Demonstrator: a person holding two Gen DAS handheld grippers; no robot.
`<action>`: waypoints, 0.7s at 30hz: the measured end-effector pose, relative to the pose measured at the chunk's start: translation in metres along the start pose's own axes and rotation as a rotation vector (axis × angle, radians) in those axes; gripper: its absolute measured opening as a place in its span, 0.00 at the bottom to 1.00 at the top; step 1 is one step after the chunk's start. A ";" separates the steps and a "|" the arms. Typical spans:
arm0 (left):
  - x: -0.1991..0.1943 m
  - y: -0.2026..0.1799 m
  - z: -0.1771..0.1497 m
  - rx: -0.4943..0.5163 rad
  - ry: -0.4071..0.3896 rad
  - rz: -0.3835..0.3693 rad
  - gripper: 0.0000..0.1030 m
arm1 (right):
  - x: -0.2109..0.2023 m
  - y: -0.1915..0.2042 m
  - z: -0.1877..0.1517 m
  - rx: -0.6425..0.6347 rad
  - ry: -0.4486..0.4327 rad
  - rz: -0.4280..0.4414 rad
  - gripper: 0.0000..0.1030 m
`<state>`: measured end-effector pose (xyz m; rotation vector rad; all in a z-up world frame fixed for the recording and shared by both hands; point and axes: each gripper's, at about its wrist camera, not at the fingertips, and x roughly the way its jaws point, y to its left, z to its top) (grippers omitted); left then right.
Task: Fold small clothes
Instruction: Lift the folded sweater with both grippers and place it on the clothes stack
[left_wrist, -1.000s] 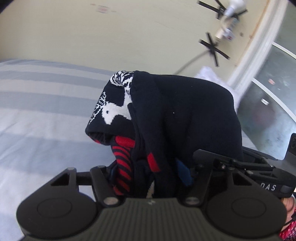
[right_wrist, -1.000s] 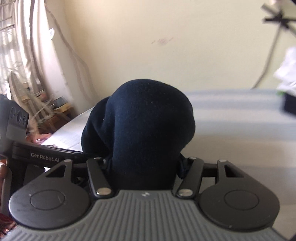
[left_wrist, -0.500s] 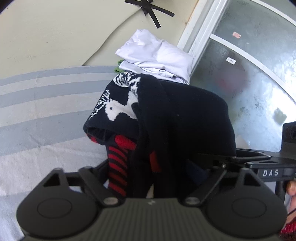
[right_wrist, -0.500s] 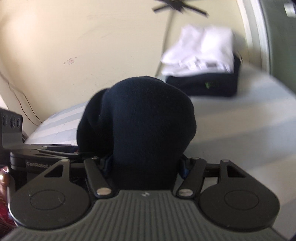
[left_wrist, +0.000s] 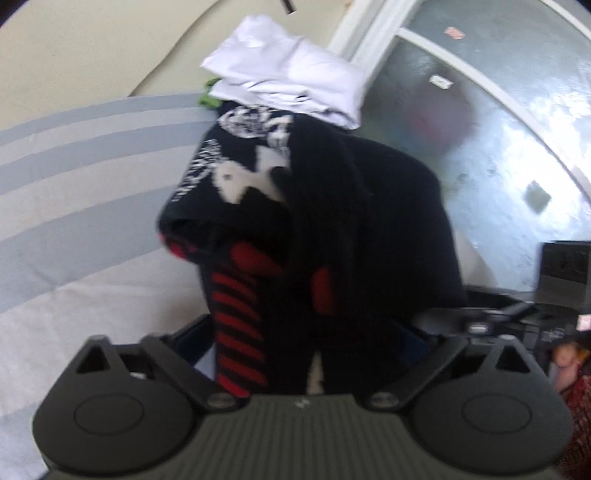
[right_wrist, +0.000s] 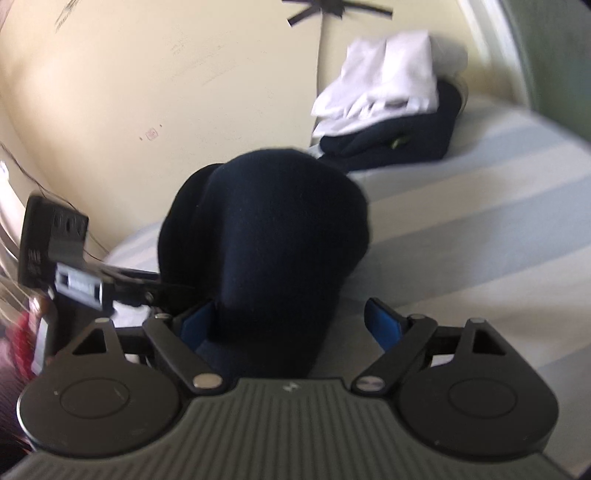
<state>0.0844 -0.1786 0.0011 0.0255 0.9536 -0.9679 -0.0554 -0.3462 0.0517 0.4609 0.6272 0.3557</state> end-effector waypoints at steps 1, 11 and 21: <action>-0.001 0.001 0.002 -0.011 -0.008 0.000 0.76 | 0.010 -0.001 0.001 0.036 0.019 0.038 0.71; -0.051 -0.019 0.145 -0.035 -0.265 -0.031 0.50 | 0.003 0.039 0.121 -0.161 -0.233 0.068 0.55; 0.090 -0.010 0.333 0.007 -0.276 0.162 0.71 | 0.053 -0.077 0.296 0.177 -0.381 0.006 0.57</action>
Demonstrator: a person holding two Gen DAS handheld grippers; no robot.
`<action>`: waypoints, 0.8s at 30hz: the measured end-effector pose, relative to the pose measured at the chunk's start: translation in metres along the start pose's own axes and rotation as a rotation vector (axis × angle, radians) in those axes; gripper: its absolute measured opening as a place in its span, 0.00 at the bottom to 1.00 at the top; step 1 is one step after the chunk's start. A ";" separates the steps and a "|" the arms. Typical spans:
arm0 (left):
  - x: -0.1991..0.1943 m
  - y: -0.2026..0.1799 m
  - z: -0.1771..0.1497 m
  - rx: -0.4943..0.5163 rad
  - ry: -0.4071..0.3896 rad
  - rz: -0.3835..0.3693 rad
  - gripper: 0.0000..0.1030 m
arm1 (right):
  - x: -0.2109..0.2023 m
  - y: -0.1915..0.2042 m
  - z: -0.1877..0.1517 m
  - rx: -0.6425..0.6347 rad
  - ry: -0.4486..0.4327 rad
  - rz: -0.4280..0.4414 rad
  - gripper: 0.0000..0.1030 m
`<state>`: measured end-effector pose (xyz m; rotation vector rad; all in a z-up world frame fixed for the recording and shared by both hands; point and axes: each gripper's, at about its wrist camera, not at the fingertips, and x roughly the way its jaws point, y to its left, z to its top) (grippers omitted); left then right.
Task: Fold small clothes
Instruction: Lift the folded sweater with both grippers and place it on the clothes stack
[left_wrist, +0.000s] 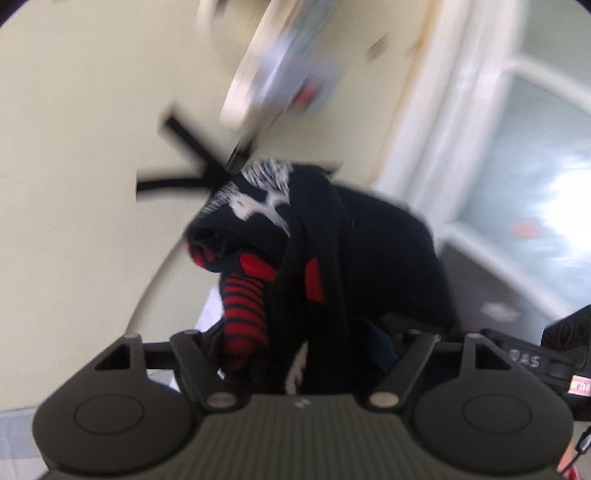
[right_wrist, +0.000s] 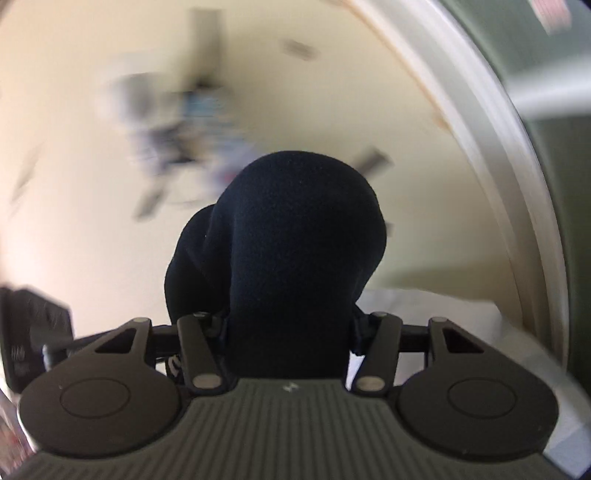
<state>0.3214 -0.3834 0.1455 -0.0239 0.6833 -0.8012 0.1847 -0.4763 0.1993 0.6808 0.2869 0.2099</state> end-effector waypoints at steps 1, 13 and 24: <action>0.029 0.009 -0.004 -0.028 0.057 0.045 0.71 | 0.020 -0.023 0.001 0.083 0.045 -0.034 0.57; 0.001 0.044 -0.076 -0.086 0.051 0.131 0.91 | -0.004 -0.037 -0.042 0.061 -0.023 -0.097 0.76; -0.113 0.001 -0.243 0.005 -0.016 0.373 1.00 | -0.119 -0.001 -0.183 0.048 0.014 -0.179 0.78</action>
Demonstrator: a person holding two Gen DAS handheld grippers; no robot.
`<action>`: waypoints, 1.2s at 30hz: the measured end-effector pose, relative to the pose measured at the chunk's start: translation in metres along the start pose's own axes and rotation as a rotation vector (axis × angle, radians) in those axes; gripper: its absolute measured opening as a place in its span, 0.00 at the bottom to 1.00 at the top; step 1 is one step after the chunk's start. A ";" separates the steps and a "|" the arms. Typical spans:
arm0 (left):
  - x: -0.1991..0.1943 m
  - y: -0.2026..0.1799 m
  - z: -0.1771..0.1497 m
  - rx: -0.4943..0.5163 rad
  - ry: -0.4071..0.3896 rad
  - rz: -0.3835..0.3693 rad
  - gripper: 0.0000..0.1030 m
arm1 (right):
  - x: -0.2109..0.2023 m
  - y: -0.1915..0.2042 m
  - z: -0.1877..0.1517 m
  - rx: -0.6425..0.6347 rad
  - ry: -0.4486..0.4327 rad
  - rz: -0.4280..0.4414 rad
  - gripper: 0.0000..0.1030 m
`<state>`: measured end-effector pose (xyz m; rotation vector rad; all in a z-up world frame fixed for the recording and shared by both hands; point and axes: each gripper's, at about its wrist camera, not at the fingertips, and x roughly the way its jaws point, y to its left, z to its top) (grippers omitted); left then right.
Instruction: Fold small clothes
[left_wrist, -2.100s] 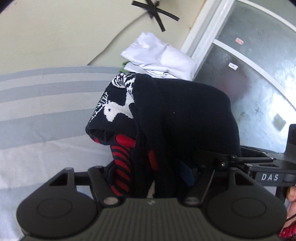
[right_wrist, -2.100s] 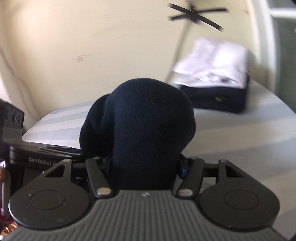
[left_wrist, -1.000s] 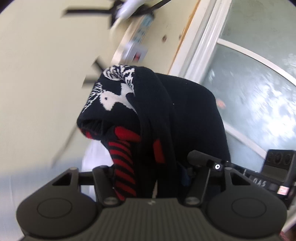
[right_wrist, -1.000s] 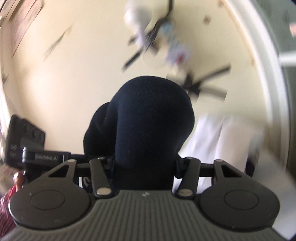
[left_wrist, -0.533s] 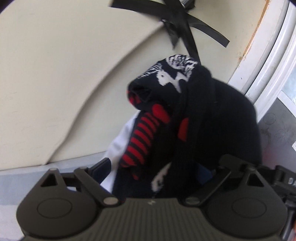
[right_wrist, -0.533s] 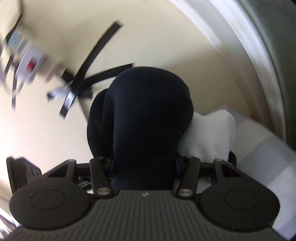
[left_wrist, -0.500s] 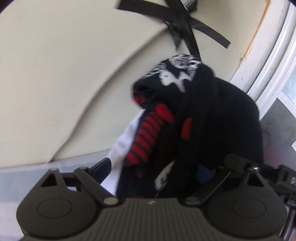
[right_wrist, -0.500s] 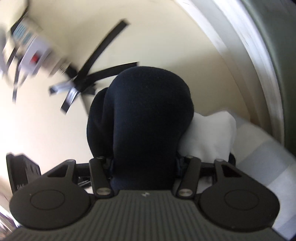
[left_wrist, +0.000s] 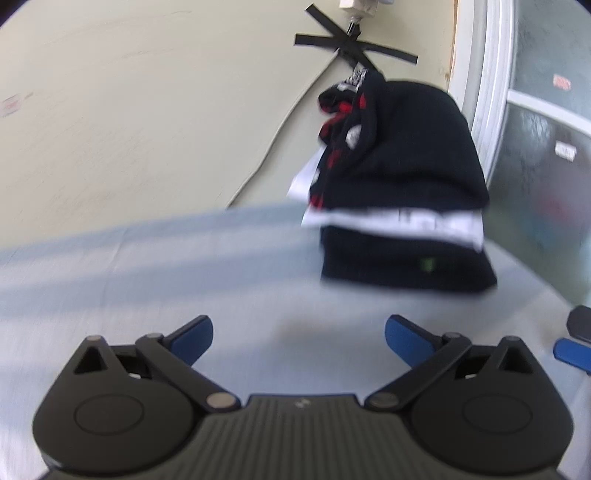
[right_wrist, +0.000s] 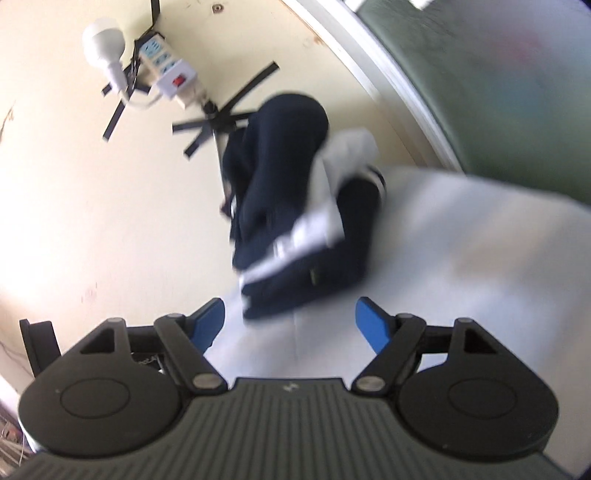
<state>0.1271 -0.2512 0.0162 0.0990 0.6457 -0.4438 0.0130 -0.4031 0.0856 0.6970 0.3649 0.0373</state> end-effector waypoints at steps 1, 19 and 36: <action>-0.009 0.003 -0.010 -0.001 0.009 0.012 1.00 | -0.008 0.000 -0.013 0.015 0.019 0.003 0.78; -0.057 0.026 -0.056 -0.030 0.019 0.146 1.00 | -0.033 0.033 -0.082 -0.231 -0.117 -0.228 0.81; -0.071 0.020 -0.062 0.077 -0.137 0.311 1.00 | -0.027 0.025 -0.078 -0.198 -0.109 -0.212 0.83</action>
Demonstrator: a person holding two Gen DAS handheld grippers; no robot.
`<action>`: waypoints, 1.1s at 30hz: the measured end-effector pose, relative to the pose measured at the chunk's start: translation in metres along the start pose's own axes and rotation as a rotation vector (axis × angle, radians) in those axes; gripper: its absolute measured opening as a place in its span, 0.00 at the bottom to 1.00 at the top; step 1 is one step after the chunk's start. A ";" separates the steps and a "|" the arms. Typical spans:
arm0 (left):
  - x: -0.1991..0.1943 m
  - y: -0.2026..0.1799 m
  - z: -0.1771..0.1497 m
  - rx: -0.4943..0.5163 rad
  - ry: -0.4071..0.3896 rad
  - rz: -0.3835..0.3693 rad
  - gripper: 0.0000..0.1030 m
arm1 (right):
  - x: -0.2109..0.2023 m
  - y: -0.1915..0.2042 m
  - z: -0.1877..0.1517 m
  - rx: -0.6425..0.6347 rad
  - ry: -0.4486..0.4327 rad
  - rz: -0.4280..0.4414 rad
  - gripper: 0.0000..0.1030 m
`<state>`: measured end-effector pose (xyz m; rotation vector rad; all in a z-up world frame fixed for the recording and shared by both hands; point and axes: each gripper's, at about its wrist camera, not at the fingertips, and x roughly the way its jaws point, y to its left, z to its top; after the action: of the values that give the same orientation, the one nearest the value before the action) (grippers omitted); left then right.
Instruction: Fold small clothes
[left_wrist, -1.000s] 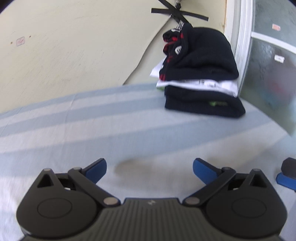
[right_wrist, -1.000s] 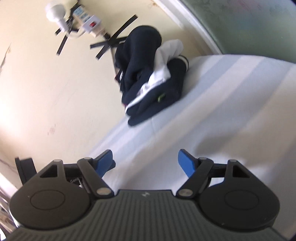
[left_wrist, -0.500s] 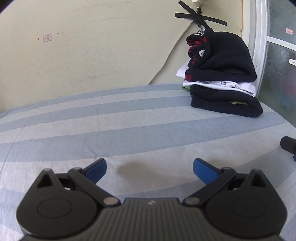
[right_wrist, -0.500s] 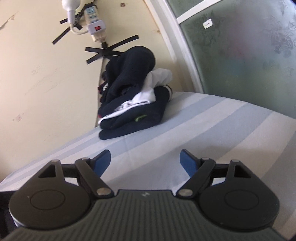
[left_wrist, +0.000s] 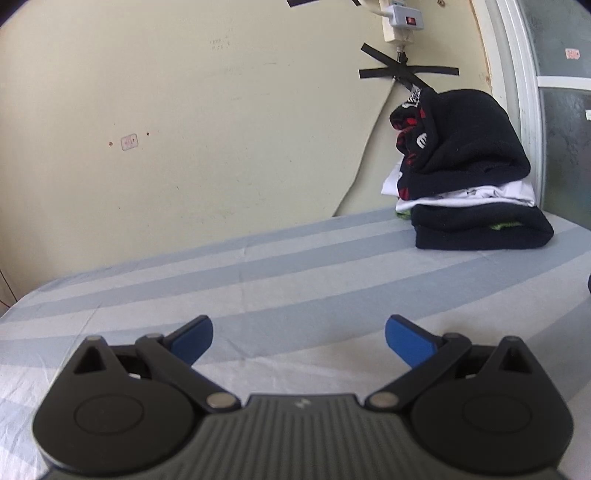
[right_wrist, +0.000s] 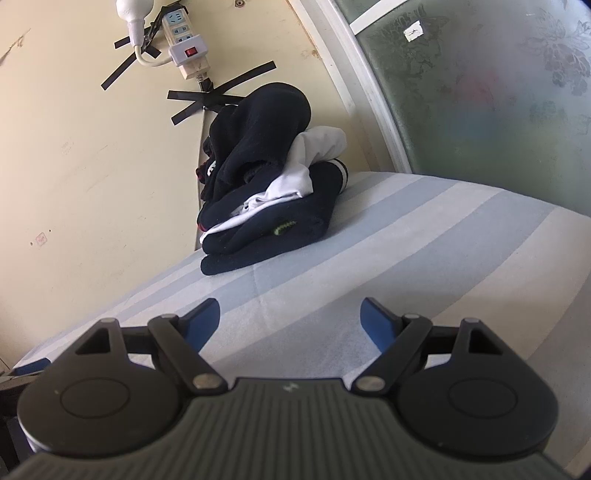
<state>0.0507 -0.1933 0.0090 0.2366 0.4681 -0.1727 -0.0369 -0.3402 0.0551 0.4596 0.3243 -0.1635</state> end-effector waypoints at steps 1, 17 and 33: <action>0.002 0.001 0.000 -0.002 0.017 -0.014 1.00 | 0.000 0.000 0.000 0.000 0.000 0.000 0.83; 0.007 0.008 -0.003 -0.028 0.074 -0.081 1.00 | -0.002 0.000 -0.001 0.005 0.007 -0.001 0.83; 0.006 0.009 -0.005 -0.023 0.104 -0.146 1.00 | -0.006 0.003 -0.003 -0.003 -0.006 0.003 0.84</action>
<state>0.0562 -0.1840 0.0037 0.1899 0.5911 -0.2986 -0.0428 -0.3360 0.0556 0.4560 0.3178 -0.1615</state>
